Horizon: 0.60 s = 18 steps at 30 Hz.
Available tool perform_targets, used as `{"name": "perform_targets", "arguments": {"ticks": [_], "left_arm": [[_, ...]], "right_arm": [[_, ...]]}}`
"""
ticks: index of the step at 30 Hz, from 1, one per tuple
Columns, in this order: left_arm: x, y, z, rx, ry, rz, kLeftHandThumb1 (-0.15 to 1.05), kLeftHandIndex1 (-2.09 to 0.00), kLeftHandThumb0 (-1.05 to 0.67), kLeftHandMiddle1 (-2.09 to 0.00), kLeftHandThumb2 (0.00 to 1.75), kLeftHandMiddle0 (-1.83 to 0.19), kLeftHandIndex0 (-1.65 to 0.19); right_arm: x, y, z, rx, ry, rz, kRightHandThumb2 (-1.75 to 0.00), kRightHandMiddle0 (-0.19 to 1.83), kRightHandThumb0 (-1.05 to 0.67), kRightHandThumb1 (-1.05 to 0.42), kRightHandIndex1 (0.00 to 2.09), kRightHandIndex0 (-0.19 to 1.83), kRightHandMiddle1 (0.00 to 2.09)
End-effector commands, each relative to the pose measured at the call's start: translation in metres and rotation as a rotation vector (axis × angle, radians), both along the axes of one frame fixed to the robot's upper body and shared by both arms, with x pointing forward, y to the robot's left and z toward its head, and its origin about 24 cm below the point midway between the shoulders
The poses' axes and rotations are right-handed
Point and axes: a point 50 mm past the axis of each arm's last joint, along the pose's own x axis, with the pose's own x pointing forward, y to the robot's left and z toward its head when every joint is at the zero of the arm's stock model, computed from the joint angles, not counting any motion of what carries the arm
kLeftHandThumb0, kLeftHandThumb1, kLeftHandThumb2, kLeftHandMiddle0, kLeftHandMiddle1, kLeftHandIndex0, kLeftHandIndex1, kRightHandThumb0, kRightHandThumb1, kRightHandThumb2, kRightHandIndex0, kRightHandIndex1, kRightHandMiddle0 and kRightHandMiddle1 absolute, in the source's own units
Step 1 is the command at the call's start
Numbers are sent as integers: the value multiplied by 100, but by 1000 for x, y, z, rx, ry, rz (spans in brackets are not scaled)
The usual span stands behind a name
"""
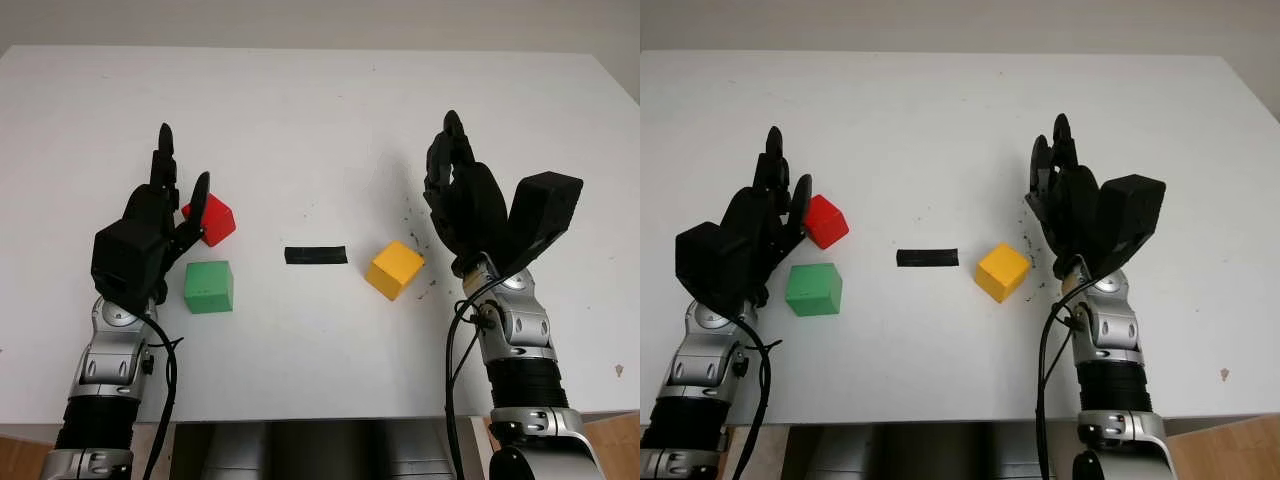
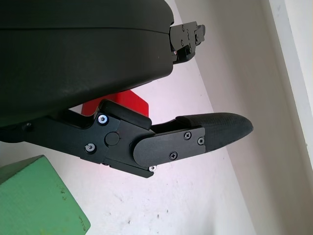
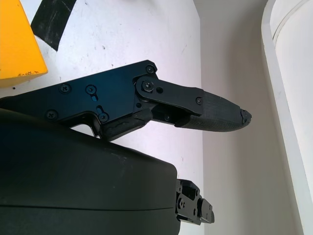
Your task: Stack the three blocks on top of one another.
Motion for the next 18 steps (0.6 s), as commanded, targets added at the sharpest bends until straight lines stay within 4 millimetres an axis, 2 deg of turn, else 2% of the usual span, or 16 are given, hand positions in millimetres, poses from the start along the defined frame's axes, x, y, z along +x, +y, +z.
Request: {"name": "perform_targets", "arguments": {"ticks": [1, 10, 18], "left_arm": [[-1, 2, 3, -4, -16, 1, 105, -2, -79, 0, 62, 19, 19], [0, 0, 2, -25, -19, -10, 105, -1, -78, 0, 60, 19, 19], [0, 17, 21, 65, -62, -31, 105, 0, -77, 0, 60, 19, 19]], "right_arm": [[1, -1, 3, -4, -15, 2, -67, -19, -74, -105, 0, -19, 0], [1, -3, 4, -19, -12, 5, -67, -19, -74, -105, 0, -19, 0], [3, -5, 17, -45, -54, 10, -69, -19, -75, -105, 0, -19, 0]]}}
